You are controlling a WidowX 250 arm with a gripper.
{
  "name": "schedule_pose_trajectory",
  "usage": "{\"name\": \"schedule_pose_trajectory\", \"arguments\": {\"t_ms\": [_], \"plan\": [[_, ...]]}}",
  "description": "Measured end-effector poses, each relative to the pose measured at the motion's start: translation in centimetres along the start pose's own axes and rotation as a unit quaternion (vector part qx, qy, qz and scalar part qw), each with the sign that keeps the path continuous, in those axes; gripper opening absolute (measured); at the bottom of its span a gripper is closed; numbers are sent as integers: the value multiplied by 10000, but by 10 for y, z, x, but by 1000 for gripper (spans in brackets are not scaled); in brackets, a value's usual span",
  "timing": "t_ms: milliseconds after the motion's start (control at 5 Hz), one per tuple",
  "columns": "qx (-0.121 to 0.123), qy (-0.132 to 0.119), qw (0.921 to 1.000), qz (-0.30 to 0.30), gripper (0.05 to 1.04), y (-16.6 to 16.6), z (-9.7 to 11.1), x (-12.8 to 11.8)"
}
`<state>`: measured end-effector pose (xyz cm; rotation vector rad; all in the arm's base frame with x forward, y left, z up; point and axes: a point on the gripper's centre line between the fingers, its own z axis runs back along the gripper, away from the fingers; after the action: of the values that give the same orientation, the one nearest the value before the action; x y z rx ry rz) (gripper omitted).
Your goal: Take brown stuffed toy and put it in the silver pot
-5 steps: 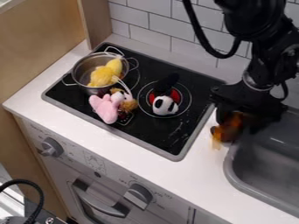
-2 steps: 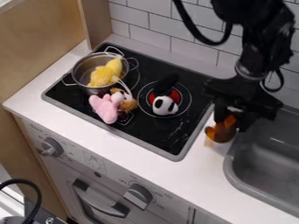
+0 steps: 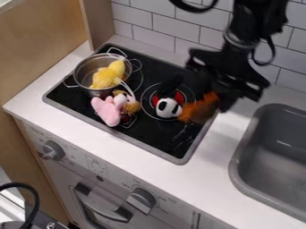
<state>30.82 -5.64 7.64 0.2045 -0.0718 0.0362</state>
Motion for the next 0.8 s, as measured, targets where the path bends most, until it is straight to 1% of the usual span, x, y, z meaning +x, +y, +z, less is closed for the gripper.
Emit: {"name": "schedule_pose_trajectory", "arguments": {"t_ms": [200, 400, 600, 800], "plan": [[272, 5, 9990, -363, 491, 33, 4, -1], [475, -15, 9967, -660, 491, 66, -4, 1], [654, -71, 9939, -883, 491, 91, -11, 4], [818, -169, 9903, -1106, 491, 116, -16, 8]]}}
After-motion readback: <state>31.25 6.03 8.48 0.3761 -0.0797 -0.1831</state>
